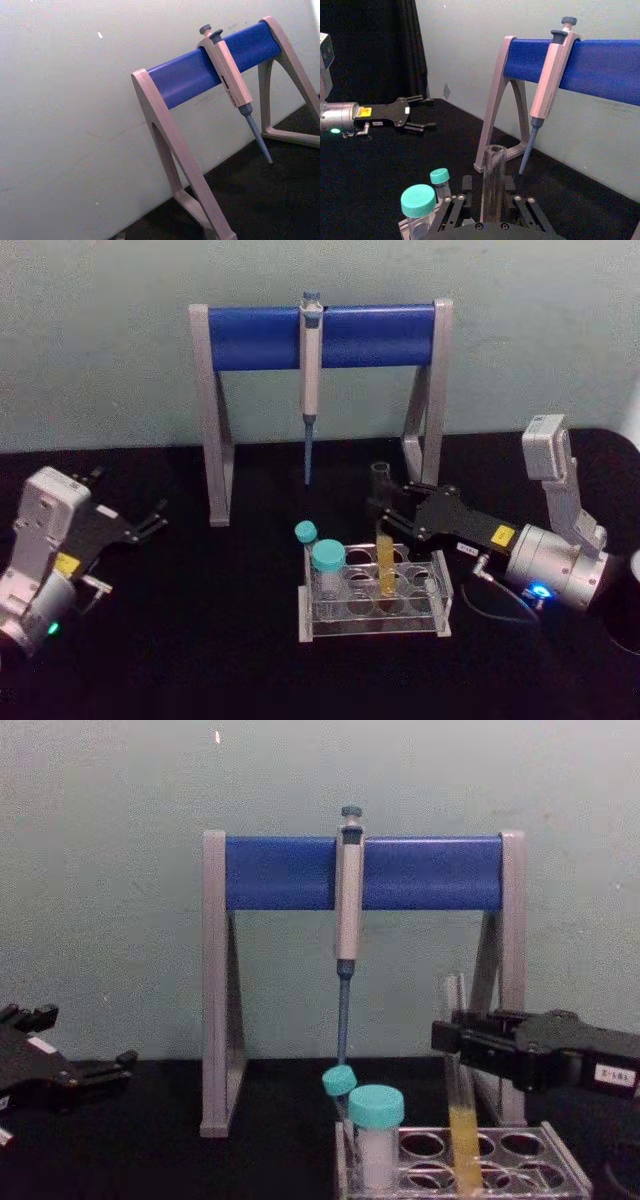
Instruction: Pick up the test tube from the test tube rack, shake it, then place it back into the test tube rack.
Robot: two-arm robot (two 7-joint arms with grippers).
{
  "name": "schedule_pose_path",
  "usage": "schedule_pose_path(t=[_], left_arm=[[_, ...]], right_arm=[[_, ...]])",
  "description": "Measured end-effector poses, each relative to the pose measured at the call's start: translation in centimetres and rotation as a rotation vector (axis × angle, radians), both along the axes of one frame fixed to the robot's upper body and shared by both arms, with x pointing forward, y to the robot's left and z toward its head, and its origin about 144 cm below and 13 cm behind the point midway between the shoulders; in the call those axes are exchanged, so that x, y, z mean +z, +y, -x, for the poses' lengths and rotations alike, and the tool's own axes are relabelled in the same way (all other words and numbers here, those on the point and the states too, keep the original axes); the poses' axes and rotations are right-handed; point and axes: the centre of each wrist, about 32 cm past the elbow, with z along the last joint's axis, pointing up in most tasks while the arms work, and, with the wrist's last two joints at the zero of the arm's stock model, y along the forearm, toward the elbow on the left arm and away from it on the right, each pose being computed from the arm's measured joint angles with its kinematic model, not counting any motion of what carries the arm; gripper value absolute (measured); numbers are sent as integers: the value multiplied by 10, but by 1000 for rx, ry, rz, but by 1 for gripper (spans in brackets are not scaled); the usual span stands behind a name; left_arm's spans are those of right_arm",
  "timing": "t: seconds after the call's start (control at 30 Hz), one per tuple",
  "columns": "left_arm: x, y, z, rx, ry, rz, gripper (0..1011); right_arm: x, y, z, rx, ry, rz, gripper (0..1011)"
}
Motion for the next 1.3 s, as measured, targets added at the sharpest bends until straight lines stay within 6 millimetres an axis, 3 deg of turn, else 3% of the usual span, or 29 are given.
schedule_pose_path(t=[0.23, 0.43, 0.73, 1.13, 1.3], left_arm=[[0, 0, 0, 0, 0, 0, 1001], [0, 0, 0, 0, 0, 0, 1001], [0, 0, 0, 0, 0, 0, 1001], [0, 0, 0, 0, 0, 0, 1001], [0, 0, 0, 0, 0, 0, 1001]], right_arm=[[0, 0, 0, 0, 0, 0, 547], [0, 0, 0, 0, -1, -1, 785], [0, 0, 0, 0, -1, -1, 998], [3, 1, 3, -16, -34, -15, 1000], [13, 2, 12, -113, -115, -79, 1000]])
